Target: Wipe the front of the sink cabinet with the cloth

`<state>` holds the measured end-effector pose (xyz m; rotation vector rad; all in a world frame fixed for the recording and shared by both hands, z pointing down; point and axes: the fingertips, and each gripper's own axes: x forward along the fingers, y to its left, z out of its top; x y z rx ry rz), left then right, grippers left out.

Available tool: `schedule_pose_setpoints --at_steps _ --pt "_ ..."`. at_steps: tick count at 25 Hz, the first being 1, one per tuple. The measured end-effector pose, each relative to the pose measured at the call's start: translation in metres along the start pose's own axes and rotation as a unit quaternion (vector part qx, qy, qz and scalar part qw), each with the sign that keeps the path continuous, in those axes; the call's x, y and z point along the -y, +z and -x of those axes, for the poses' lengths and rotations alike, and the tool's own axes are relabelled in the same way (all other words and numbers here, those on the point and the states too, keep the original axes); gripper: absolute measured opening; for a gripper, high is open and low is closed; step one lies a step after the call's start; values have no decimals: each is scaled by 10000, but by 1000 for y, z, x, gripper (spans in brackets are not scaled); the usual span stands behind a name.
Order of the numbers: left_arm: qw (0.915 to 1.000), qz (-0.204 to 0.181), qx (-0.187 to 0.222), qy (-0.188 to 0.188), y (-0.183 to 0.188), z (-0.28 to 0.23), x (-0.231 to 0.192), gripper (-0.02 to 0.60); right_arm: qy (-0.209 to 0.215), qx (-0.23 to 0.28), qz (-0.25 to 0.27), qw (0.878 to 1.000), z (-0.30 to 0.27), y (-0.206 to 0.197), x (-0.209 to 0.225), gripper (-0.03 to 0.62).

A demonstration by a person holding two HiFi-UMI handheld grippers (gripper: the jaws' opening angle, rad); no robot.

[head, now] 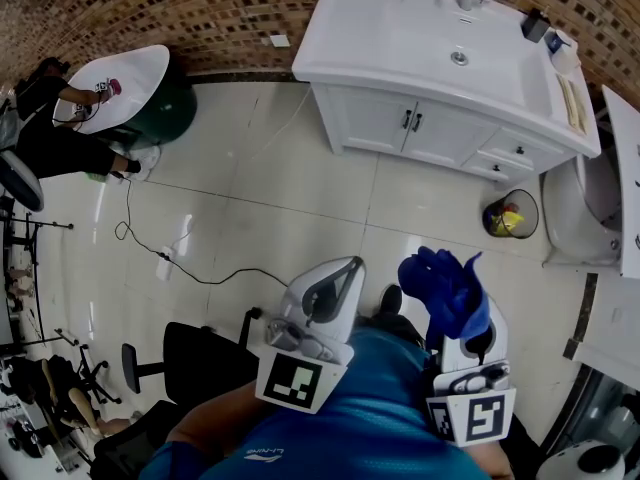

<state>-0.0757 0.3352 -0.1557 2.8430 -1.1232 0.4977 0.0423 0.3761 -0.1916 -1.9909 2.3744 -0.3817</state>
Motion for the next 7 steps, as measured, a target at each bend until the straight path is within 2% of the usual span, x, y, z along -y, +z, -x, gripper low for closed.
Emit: schedule_pose_setpoints --at_steps 7 --pt "10000 -63 46 -32 4 -1 -8 6 -31 68 -1 10000 -5 4 -4 69"
